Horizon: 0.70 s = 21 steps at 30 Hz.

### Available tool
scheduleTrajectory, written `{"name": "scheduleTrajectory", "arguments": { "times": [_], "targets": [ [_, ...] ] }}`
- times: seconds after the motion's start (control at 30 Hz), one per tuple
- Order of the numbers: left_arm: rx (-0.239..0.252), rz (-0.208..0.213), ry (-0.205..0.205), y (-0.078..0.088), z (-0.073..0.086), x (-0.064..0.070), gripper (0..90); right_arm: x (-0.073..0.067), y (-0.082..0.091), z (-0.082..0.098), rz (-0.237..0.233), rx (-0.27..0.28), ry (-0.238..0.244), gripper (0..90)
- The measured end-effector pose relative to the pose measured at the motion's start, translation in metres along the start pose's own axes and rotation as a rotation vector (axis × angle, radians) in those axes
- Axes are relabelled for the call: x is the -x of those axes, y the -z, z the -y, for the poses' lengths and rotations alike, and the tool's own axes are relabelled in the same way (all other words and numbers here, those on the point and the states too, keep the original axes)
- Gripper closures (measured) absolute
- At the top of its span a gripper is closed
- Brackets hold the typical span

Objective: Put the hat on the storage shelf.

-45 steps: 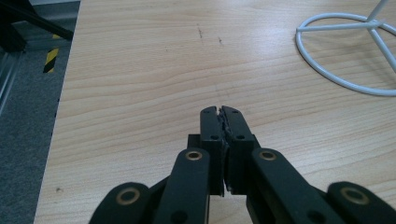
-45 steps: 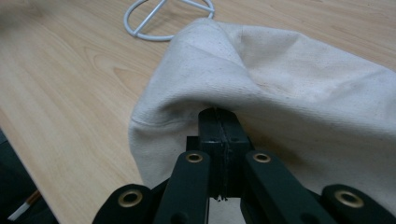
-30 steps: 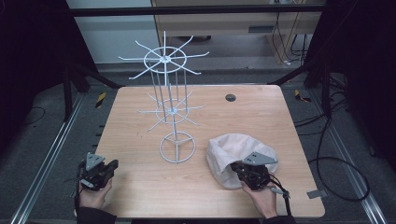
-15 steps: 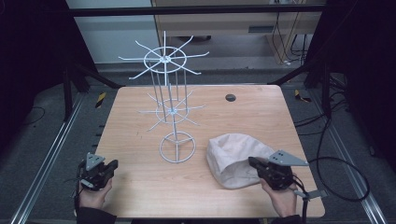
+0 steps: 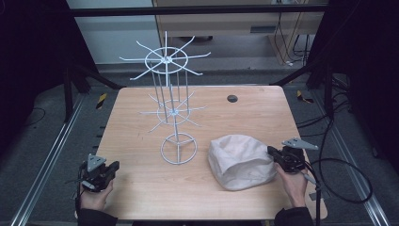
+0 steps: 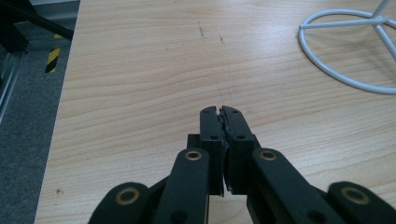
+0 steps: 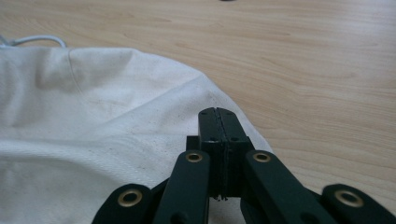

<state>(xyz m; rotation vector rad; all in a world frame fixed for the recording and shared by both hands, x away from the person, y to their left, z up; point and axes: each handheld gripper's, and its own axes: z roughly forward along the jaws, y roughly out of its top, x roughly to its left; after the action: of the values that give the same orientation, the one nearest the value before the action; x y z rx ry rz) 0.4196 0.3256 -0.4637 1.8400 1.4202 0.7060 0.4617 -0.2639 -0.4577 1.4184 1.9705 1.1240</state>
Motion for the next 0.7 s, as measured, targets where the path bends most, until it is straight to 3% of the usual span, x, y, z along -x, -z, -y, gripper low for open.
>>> {"name": "scheduleTrajectory", "arguments": {
  "times": [0.23, 0.5, 0.7],
  "targets": [
    [0.001, 0.003, -0.005, 0.0, 0.0, 0.001, 87.6, 0.003, 0.0, 0.009, 0.019, -0.058, 0.024, 90.0],
    [0.002, 0.006, -0.006, 0.001, 0.0, 0.001, 87.6, -0.001, 0.018, 0.021, 0.02, -0.081, 0.063, 90.0],
    [0.002, 0.006, -0.005, 0.001, 0.0, 0.0, 87.6, -0.009, 0.029, 0.031, 0.013, -0.09, 0.066, 90.0]
  ]
}}
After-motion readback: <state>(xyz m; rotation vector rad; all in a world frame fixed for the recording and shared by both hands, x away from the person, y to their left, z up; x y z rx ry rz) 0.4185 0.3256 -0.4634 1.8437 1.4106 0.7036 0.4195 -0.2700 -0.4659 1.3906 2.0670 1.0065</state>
